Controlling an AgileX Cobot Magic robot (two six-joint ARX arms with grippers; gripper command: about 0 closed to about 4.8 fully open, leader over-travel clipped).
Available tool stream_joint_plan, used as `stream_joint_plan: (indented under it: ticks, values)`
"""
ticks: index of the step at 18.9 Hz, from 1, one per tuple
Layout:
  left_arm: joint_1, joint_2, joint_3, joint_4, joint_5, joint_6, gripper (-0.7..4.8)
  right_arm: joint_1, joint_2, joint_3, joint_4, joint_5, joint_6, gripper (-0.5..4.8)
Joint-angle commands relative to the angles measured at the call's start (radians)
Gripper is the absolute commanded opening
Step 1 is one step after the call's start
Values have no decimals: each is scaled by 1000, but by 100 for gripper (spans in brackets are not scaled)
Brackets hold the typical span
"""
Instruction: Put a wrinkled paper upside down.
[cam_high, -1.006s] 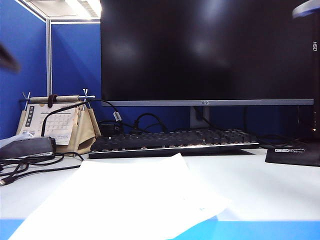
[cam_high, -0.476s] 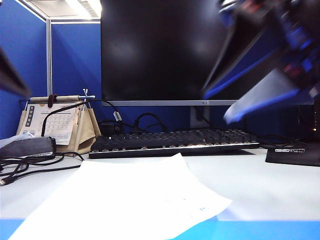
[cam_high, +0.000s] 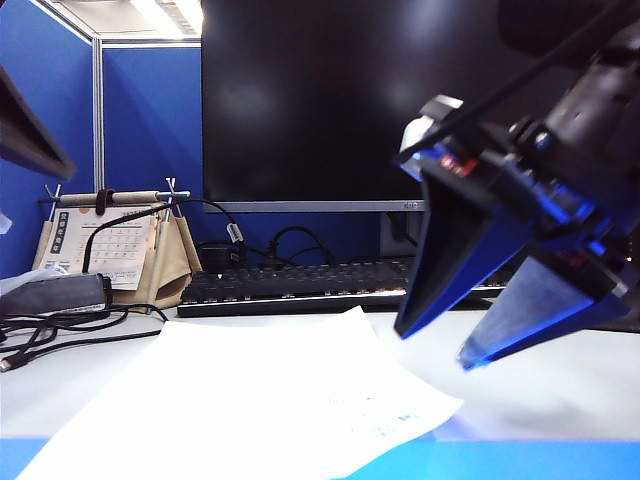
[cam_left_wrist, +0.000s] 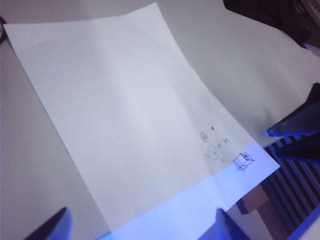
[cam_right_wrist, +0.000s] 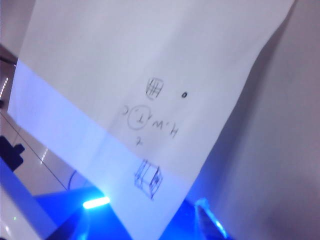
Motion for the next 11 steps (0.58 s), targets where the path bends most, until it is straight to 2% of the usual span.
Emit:
stream_joint_plan:
  ticks: [1,11]
  values:
    - [0,-2,7,13,14,2,377,-3,17,-2,55,-3,23,275]
    - [0,-1,7,14,14,31,377,-3,160,-2,73,-35,18,275]
